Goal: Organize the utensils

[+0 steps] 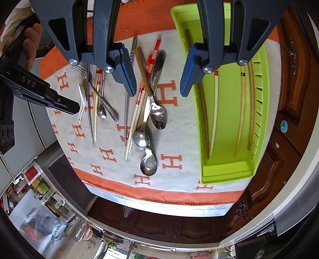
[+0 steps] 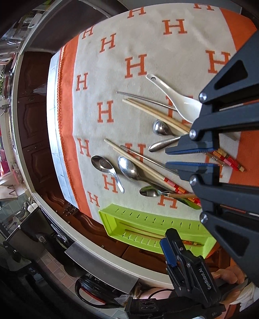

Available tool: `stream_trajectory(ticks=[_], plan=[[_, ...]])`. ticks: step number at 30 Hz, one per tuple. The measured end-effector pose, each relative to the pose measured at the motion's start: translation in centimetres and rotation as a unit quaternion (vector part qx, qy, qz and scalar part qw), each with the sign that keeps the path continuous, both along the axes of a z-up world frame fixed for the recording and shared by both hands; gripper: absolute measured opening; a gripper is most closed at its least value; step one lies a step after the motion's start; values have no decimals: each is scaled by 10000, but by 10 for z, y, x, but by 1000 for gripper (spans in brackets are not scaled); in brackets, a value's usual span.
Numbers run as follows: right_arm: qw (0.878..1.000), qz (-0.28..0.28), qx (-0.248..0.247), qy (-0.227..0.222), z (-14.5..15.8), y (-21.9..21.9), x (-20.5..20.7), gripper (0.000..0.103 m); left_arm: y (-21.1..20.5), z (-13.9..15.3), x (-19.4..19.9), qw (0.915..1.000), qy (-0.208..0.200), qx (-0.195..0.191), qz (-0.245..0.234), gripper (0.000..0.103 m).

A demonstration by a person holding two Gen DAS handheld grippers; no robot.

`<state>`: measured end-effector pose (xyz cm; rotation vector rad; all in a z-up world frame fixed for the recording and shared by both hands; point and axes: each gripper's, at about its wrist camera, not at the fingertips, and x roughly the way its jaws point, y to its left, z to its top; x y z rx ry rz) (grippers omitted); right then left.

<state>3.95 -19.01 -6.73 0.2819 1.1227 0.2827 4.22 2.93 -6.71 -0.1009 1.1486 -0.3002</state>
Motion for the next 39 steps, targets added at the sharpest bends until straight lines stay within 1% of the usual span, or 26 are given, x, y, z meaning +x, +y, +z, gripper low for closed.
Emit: stream_trajectory(ticks=[7, 13, 16, 17, 19, 20, 22, 24, 31, 34, 35, 36, 38, 39], plan=[[9996, -237, -60, 116, -19, -27, -7, 7, -29, -8, 3, 9994, 170, 18, -289, 44], [9991, -334, 114, 247, -34, -44, -13, 7, -58, -16, 8, 9977, 256, 114, -615, 44], [9989, -327, 204, 266, -38, -48, -16, 7, -69, -25, 12, 9964, 345, 167, -757, 43], [9989, -316, 223, 266, -39, -48, -16, 8, -72, -30, 13, 9960, 400, 190, -778, 43], [9989, -296, 255, 258, -40, -50, -18, 8, -78, -38, 16, 9951, 499, 232, -827, 35], [9989, -286, 272, 252, -40, -50, -18, 8, -80, -43, 17, 9946, 558, 247, -839, 33], [9988, -280, 308, 244, -41, -51, -19, 8, -83, -50, 20, 9938, 665, 241, -861, 24], [9987, -294, 342, 249, -42, -53, -19, 8, -86, -56, 22, 9934, 726, 244, -852, 21], [9974, -469, 448, 313, -49, -65, -18, 8, -93, -67, 25, 9921, 816, 409, -856, 21], [9967, -552, 473, 366, -52, -70, -17, 8, -95, -68, 26, 9921, 775, 468, -872, 21], [9963, -588, 486, 389, -53, -72, -17, 11, -96, -69, 26, 9921, 758, 482, -877, 21], [9958, -639, 509, 420, -55, -74, -17, 16, -97, -69, 26, 9920, 740, 500, -887, 21], [9947, -724, 554, 473, -58, -78, -17, 20, -100, -69, 27, 9919, 708, 533, -905, 21], [9943, -753, 575, 495, -60, -80, -16, 20, -101, -70, 27, 9919, 690, 548, -911, 21]])
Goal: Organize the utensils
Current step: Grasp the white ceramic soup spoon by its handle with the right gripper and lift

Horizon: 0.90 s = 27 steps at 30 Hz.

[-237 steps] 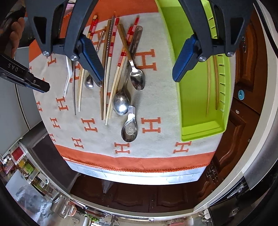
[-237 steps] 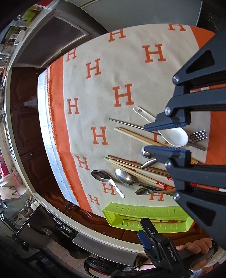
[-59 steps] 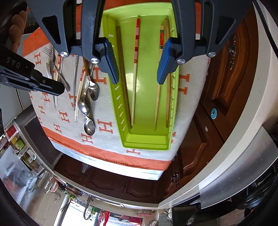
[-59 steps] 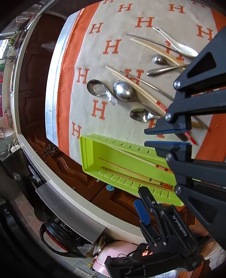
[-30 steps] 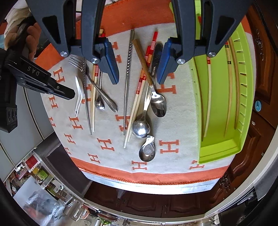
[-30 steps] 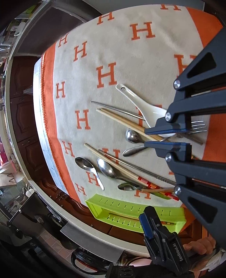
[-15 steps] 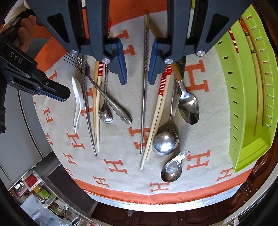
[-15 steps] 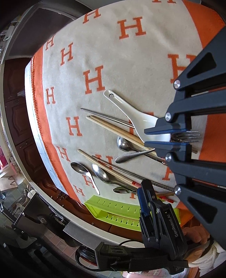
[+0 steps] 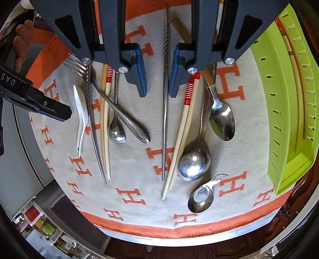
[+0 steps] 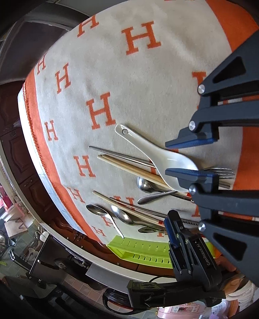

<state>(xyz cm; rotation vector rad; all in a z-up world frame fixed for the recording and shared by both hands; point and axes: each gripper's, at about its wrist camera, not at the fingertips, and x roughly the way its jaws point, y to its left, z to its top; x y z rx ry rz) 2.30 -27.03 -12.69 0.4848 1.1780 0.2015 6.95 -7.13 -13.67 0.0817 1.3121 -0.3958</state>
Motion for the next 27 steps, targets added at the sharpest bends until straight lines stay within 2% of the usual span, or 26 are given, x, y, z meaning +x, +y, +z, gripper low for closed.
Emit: stream_trajectory(ticks=[7, 13, 18, 21, 27], plan=[[9995, -22, 224, 223, -11, -2, 2, 21, -13, 0, -1, 9996, -140, 145, -174, 21], [9982, 2, 419, 428, -19, 3, 2, 21, -19, 0, -5, 9995, -180, 76, -243, 21], [9981, -24, 457, 406, -18, 7, 1, 32, -14, 0, -4, 9997, -170, -76, -164, 21], [9987, -27, 357, 354, -16, 14, 2, 36, -13, 0, -5, 9996, -213, -28, -180, 21], [9999, -72, 31, 105, -13, 24, 4, 36, -5, 0, -6, 9997, -186, -141, -36, 13]])
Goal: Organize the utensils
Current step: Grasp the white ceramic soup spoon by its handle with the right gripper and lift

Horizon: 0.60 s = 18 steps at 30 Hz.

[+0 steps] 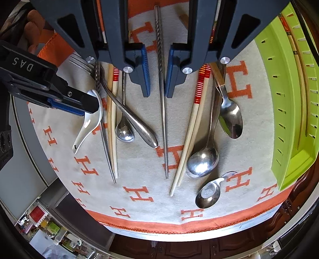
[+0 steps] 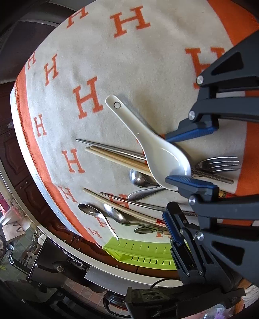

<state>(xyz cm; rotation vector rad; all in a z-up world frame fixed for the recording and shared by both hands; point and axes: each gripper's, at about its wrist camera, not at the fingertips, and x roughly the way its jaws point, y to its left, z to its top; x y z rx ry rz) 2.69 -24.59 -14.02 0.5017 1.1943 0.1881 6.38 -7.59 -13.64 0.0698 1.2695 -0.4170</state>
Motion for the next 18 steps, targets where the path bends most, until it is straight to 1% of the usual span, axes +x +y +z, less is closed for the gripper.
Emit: stream_trajectory(ticks=[4, 5, 7, 8, 10, 12, 15, 18], plan=[[9998, -63, -123, -145, 0, 3, 2, 35, 1, 0, -1, 10000, 2, -54, 40, 12], [9997, -67, -171, -163, 0, 4, 3, 33, 1, 0, -1, 10000, -2, -56, 43, 11], [9993, -60, -289, -211, 1, 7, 6, 29, 1, -1, -2, 10000, -6, -66, 44, 8], [9992, -44, -336, -232, 0, 9, 8, 20, 1, -1, -2, 10000, -9, -74, 51, 7], [9995, -25, -218, -245, -1, 10, 11, 17, 2, -1, -1, 9999, -9, -98, 103, 5], [9994, -55, -169, -312, 0, 9, 13, 10, 5, -1, 0, 9997, 13, -180, 149, 4], [9988, -101, -180, -435, 7, 8, 12, 6, 9, -2, 1, 9993, 46, -306, 194, 4], [9989, -153, -167, -413, 10, 4, 11, 5, 16, -1, 2, 9985, 76, -432, 317, 4]])
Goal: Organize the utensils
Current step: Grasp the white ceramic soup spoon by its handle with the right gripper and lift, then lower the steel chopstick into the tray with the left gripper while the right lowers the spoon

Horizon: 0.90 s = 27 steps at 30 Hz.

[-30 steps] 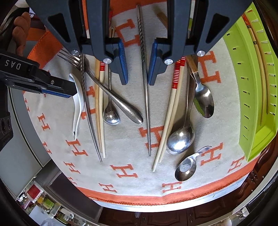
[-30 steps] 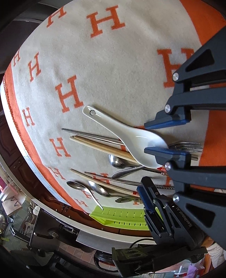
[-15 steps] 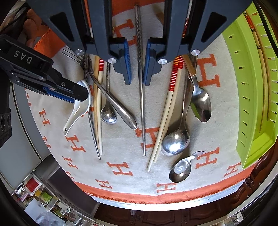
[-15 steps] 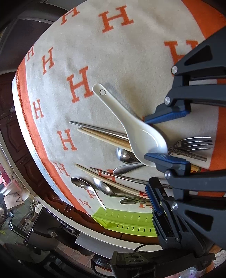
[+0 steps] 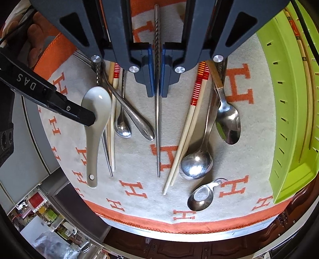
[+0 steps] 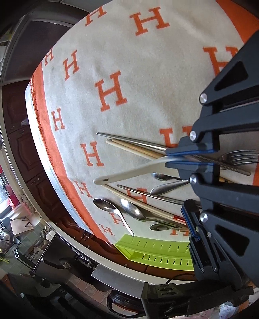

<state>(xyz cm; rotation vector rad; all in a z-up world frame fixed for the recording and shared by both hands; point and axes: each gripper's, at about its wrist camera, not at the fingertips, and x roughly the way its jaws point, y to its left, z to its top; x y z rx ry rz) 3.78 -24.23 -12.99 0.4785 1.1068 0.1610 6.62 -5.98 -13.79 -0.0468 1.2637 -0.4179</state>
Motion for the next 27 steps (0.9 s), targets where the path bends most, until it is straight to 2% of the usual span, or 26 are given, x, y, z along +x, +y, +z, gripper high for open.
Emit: stream_trajectory(ticks=[5, 12, 19, 27], plan=[[9998, -116, 158, 82, 2, -9, -5, 5, 15, 7, 2, 9996, -45, -155, 236, 3], [9998, 10, 201, -75, 22, -4, -5, 5, 35, 39, -5, 9978, -400, -391, 367, 3], [9988, 331, 142, -343, 48, 17, 0, 5, 48, 54, -15, 9970, -536, -448, 326, 3], [9977, 513, 129, -424, 62, 31, 2, 5, 50, 61, -25, 9961, -655, -553, 198, 3]])
